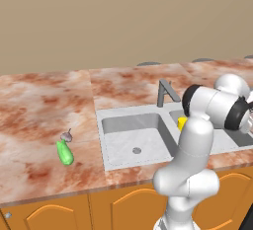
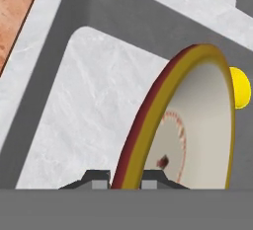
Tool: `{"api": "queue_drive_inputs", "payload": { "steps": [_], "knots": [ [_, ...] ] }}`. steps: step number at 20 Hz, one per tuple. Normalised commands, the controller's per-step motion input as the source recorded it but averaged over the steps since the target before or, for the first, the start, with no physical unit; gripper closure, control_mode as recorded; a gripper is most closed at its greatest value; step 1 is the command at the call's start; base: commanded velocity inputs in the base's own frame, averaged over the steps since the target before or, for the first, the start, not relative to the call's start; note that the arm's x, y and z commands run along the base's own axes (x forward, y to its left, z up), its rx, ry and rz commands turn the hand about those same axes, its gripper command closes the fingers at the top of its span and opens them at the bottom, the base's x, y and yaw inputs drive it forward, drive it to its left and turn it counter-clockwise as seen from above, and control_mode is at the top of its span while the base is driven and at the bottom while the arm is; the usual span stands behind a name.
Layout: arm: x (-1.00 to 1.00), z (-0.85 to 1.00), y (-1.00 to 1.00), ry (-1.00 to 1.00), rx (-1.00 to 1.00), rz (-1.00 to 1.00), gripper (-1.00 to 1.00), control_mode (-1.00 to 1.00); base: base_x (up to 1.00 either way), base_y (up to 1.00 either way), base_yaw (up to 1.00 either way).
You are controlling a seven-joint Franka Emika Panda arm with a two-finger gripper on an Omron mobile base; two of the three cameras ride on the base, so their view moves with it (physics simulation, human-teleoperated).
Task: Remove the corn and garlic from the sink. Then move the bowl and cup from the counter to the sink for washing.
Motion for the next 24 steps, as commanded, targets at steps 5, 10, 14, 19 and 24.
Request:
{"api": "queue_drive_inputs", "payload": {
  "steps": [5,10,14,19,24],
  "knots": [
    [0.10,-0.18,0.00,0.00,-0.02,0.00,1.00,-1.00,0.00,0.00,0.00],
    [0.10,-0.18,-0.05,0.00,0.00,0.00,1.00,-1.00,0.00,0.00,0.00],
    [0.11,-0.18,-0.06,0.00,0.00,0.00,1.00,-1.00,0.00,0.00,0.00],
    [0.09,-0.16,-0.09,0.00,0.00,0.00,1.00,-1.00,0.00,0.00,0.00],
    [0.11,-0.13,-0.10,0.00,0.00,0.00,1.00,-1.00,0.00,0.00,0.00]
  ]
}}
